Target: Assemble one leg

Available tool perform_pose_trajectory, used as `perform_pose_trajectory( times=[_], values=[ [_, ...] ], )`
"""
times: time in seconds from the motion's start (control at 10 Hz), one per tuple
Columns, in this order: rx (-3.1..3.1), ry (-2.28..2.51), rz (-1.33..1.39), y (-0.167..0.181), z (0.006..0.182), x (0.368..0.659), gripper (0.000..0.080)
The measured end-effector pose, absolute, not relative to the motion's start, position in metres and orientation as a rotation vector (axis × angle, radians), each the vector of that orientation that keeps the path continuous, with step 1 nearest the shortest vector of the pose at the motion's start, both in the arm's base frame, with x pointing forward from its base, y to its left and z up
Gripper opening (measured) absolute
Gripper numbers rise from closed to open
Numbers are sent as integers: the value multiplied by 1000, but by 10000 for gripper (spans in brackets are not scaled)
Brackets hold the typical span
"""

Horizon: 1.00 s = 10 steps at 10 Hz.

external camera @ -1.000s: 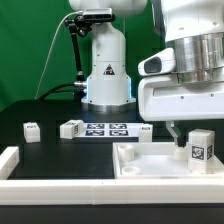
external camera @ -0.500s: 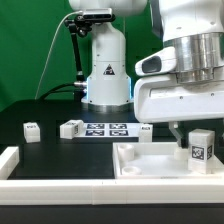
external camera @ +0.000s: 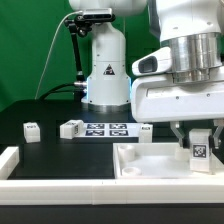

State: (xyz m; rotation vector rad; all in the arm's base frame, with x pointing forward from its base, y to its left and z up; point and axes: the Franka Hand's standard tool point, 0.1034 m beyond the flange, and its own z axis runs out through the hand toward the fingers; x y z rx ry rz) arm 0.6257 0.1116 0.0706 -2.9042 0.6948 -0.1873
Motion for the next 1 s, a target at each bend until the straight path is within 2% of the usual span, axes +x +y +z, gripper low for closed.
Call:
perform_pose_trajectory(
  times=[0.6, 1.0],
  values=[
    [-2333, 1771, -87, 103, 68, 623, 294],
    [-1668, 2383, 45, 106, 66, 617, 294]
  ],
)
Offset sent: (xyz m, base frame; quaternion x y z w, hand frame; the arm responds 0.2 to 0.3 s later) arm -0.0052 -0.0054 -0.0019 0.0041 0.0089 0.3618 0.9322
